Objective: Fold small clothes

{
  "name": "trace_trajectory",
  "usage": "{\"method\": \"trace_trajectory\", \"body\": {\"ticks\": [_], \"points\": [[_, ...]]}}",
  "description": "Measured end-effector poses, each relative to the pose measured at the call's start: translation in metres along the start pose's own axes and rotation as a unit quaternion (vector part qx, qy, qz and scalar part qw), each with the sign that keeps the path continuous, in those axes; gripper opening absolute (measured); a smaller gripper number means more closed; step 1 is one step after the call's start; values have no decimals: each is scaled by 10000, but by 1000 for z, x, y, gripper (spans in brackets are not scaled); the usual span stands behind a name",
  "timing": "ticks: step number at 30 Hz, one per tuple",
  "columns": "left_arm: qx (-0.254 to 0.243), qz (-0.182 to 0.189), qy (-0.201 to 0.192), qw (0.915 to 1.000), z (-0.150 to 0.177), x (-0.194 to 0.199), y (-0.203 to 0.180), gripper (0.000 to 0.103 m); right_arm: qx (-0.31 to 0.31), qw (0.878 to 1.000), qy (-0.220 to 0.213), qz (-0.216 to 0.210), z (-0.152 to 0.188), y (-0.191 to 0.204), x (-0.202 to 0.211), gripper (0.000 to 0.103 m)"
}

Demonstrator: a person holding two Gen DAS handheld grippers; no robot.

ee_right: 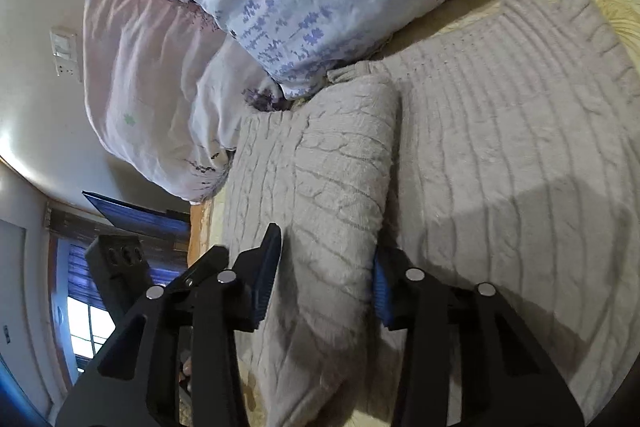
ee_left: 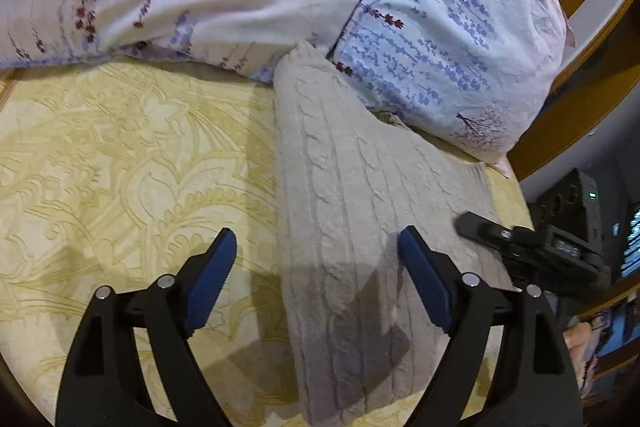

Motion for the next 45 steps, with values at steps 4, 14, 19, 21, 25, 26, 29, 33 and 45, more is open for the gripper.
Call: {"method": "trace_trajectory", "body": {"ticks": [4,14,19,21,25,26,29,33,45], "points": [[-19,295,79,9995,6,-5,-7,89,-182,9995,-81,-233,-6,-2,-4,28],[-250,386,-144,9988,-3,6,-33,96,522,9967,-628,5,-6,13,20,16],[-317,441,-109,9985,-4,9,-45,96,686,9925,-936,382,-15,7,43,16],[-374,466,-94,9982,-3,9,-51,96,711,9900,-1075,572,-20,1,52,16],[-635,494,-151,9966,0,10,-67,96,1092,9722,-1767,1079,-33,-2,88,16],[-724,489,-166,9960,1,10,-72,96,1203,9674,-1941,1093,-35,-1,97,16],[-860,606,-52,9944,5,5,-84,96,1421,9559,-2142,1421,-44,-8,106,16],[-843,771,158,9933,13,-5,-93,96,917,9690,-1621,1625,-51,-44,86,21],[-752,966,459,9914,29,-12,-96,96,98,9893,-1297,655,-40,-70,117,41]]}}
Point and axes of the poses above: each gripper's, at about its wrist camera, not at the fingertips, and x roughly against the way its jaws point, y to its left, z to its underside, the point moved 6 cm from there along -x, roughly the way its jaws point, and after that the axes turned 13 degrees about -x, right-handed, at the moved point
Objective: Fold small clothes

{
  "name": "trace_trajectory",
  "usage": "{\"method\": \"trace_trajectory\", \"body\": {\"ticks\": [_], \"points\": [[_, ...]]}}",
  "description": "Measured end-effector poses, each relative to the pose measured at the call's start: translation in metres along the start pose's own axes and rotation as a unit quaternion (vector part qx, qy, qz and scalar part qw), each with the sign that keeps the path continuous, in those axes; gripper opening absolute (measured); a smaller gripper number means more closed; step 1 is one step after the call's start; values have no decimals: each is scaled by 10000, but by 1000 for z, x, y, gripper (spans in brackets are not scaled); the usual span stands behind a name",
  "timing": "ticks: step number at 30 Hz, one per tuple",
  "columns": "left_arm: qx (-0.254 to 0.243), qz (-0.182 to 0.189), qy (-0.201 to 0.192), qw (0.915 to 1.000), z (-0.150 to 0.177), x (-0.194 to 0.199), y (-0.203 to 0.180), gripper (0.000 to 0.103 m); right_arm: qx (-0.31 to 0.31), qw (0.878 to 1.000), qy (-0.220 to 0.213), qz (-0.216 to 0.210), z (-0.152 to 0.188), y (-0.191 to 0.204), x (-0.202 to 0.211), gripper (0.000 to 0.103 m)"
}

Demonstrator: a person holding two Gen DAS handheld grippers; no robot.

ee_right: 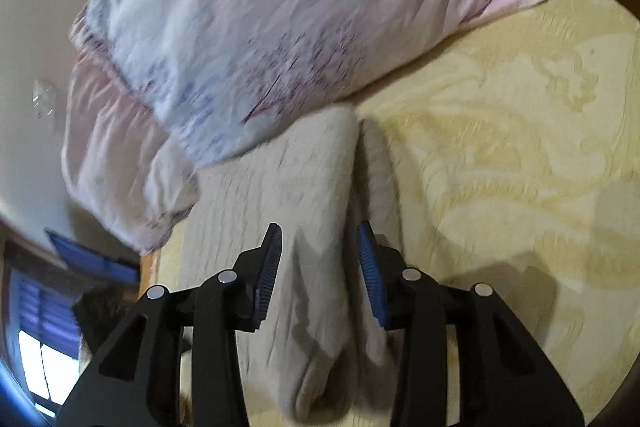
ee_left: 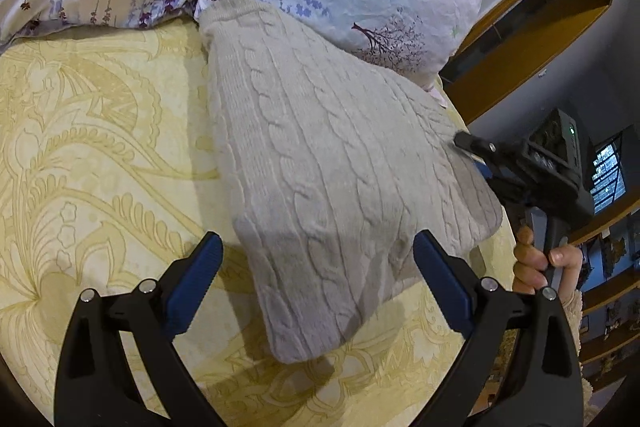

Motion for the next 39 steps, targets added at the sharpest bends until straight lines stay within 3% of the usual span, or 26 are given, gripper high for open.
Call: {"method": "trace_trajectory", "body": {"ticks": [5,10,12,13,17,23,28,31,34,39], "points": [[-25,-4,-7,10000,4,1,-3,94,231,9997,3,-18,32,-11,16,41],[14,93,121,9999,10,-4,-7,85,423,9991,-2,-45,52,-11,23,39],[11,98,137,9999,12,-5,-9,84,533,9986,-41,5,55,-11,23,29],[17,81,142,9999,14,-5,-10,84,567,9984,-52,24,56,-11,22,16],[14,82,157,9998,13,-4,-12,84,747,9969,-225,-57,58,-4,29,9],[-85,79,177,9998,14,-2,-17,84,991,9934,-490,-309,66,11,56,9],[-94,126,194,9997,18,-3,-17,84,1016,9933,-510,211,71,-9,50,8],[-120,217,171,9995,20,-2,-19,84,947,9936,-541,285,72,-18,49,8],[-128,242,138,9995,20,-3,-20,81,1038,9901,-567,757,73,-29,43,8],[-76,255,181,9995,22,-6,-18,78,865,9932,-377,676,74,-29,37,9]]}}
Point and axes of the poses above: each gripper's, at about its wrist camera, not at the fingertips, and x roughly against the way its jaws point, y to its left, z to its underside, the point moved 6 cm from there along -x, roughly the way its jaws point, and after that the axes turned 13 degrees about -x, right-handed, at the moved point
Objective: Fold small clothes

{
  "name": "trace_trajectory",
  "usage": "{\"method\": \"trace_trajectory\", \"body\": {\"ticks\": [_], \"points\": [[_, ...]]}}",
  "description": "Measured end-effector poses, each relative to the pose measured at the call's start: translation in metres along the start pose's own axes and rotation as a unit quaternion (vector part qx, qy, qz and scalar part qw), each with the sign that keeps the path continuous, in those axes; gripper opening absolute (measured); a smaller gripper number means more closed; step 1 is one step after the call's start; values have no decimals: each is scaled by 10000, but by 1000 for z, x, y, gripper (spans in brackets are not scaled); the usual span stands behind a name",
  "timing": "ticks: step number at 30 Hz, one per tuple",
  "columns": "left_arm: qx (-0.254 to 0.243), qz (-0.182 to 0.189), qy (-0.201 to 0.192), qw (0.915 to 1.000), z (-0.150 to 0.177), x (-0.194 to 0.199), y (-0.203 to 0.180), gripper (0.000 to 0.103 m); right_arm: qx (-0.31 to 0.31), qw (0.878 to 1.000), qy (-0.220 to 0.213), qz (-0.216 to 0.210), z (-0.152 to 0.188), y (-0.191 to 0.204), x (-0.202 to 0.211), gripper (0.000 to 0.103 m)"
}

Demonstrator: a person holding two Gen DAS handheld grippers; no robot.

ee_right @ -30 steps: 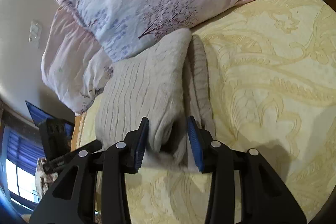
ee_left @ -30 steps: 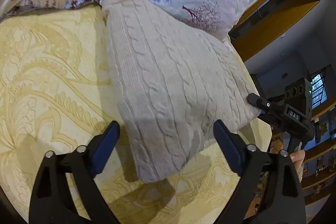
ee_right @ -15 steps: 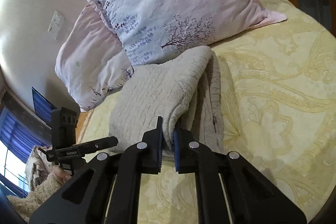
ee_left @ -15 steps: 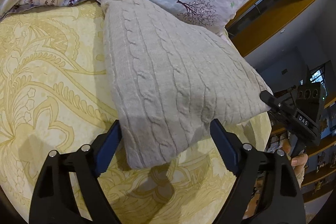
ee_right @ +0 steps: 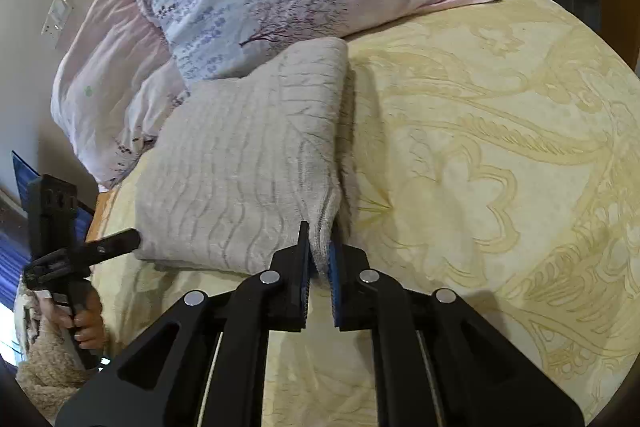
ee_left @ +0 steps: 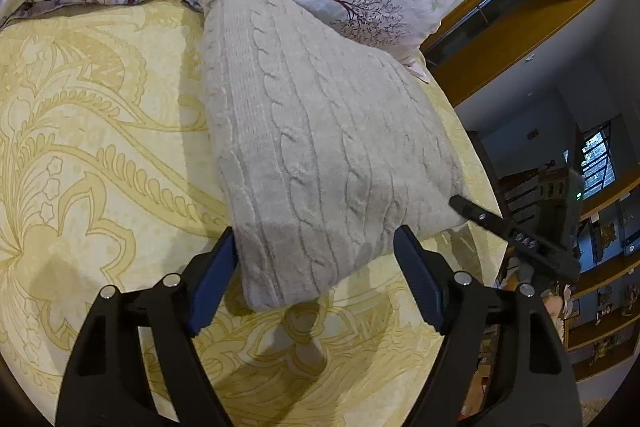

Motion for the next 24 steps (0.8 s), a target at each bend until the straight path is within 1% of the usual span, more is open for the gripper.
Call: {"method": "trace_trajectory", "body": {"ticks": [1,3,4,5,6,7,10,13,15,16,18,19,20,21,24], "points": [[-12,-44,6,10000,0,0,0,78,-90,9999,13,-124,-4,2,3,14],[-106,-186,-38,9998,-2,2,0,79,-298,9991,-19,-308,-16,5,9,28],[-189,-326,-84,9993,-4,4,0,81,-385,9986,-74,-365,-22,6,11,46],[-229,-419,-121,9988,-7,6,-1,83,-472,9978,-127,-445,-30,7,12,58],[-254,-500,-158,9983,-10,7,0,87,-547,9971,-150,-506,-38,7,11,59],[-266,-578,-193,9978,-14,8,1,89,-694,9961,-155,-520,-48,6,8,59],[-179,-673,-205,9974,-27,3,4,89,-1002,9933,-102,-568,-72,3,-9,59],[-97,-829,-171,9964,-35,-3,7,89,-1206,9918,-36,-429,-92,-4,-31,59],[-127,-998,-162,9948,-42,-8,9,90,-1301,9909,25,-354,-97,-8,-41,58],[-143,-1054,-160,9942,-44,-9,9,91,-1304,9910,60,-312,-99,-8,-47,54],[-171,-1182,-138,9927,-46,-11,11,93,-1222,9920,125,-302,-98,-4,-55,41],[-166,-1224,-116,9923,-47,-13,13,93,-1180,9924,139,-322,-97,-2,-58,21],[-150,-1229,-99,9923,-48,-15,14,93,-1137,9927,133,-390,-96,1,-60,13],[-129,-1222,-87,9924,-48,-15,15,93,-1080,9933,65,-407,-97,3,-59,11],[-79,-1191,-47,9928,-51,-19,16,94,-952,9943,-328,-363,-101,5,-49,9]]}}
Point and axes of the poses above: each gripper's, at about its wrist camera, not at the fingertips, and x roughly against the way its jaws point, y to its left, z to its underside, the point moved 6 cm from there along -x, roughly the way its jaws point, and after that the axes turned 13 degrees about -x, right-handed, at the moved point
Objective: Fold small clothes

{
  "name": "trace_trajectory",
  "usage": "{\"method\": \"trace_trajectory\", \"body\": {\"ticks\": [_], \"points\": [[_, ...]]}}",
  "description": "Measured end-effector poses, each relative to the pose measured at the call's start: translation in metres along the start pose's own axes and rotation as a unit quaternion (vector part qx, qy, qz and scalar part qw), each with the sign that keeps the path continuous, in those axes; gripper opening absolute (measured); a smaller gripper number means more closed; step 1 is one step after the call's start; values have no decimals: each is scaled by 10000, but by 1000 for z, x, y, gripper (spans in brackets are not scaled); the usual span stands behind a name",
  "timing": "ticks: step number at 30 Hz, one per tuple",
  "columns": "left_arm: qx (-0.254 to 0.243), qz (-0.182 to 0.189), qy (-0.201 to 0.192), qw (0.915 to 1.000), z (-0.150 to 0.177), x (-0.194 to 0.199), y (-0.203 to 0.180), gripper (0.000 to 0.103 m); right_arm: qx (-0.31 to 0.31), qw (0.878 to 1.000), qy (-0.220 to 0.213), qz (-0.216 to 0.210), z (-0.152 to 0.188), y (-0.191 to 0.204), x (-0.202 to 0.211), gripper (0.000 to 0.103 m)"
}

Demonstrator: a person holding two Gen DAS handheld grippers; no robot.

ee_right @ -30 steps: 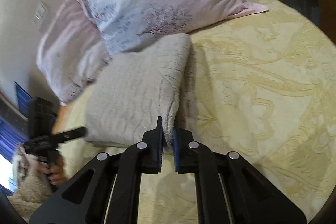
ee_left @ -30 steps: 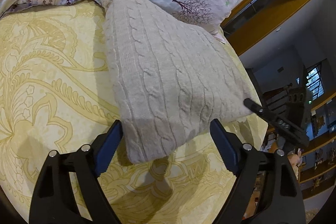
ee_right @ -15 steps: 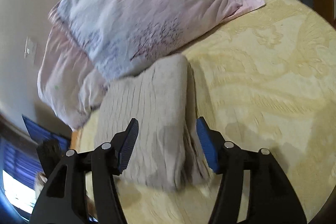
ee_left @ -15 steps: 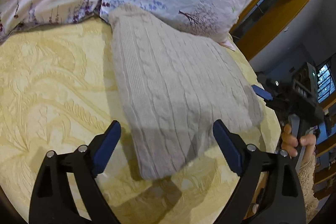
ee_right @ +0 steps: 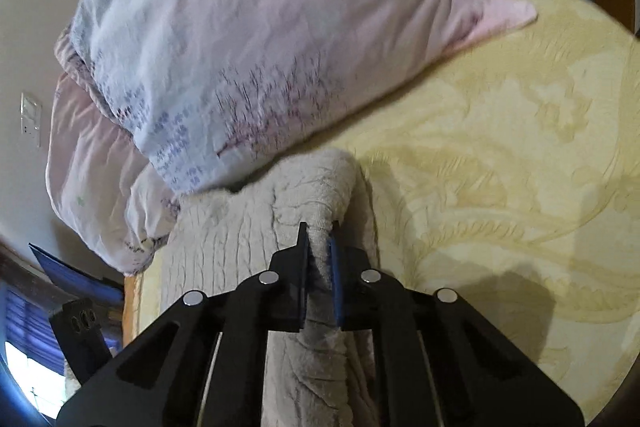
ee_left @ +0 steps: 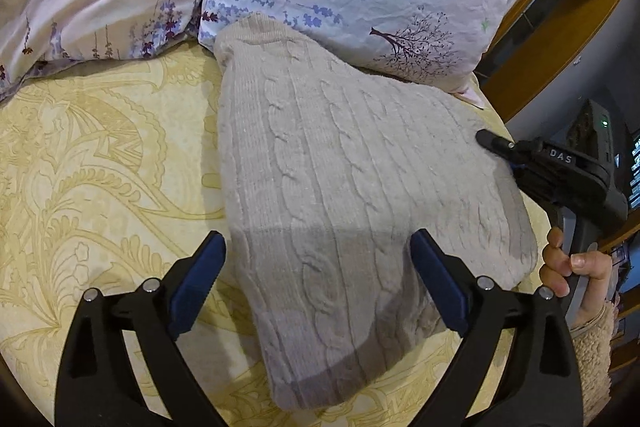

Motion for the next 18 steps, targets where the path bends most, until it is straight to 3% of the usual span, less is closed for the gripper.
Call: {"method": "trace_trajectory", "body": {"ticks": [7,12,13,16,18], "points": [[-189,-190,-1,9996,-1,-4,-8,95,-186,9989,7,439,-3,-21,-14,8],[-329,-332,-22,9989,-1,-2,-14,95,-288,9988,100,380,1,-26,-15,12],[-329,-308,-22,9990,-1,-1,-15,95,-302,9989,102,350,2,-25,-11,16],[-260,-178,4,9995,6,4,-14,95,-390,9989,203,182,13,-26,8,45],[-218,-72,33,9997,12,5,-14,95,-337,9990,297,-21,23,-26,20,46]]}}
Point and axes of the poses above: each gripper's, at about its wrist camera, not at the fingertips, and x roughly against the way its jaws point, y to its left, z to its underside, the point moved 6 cm from there along -x, roughly the way its jaws point, and after that the axes turned 13 degrees about -x, right-handed, at the moved point
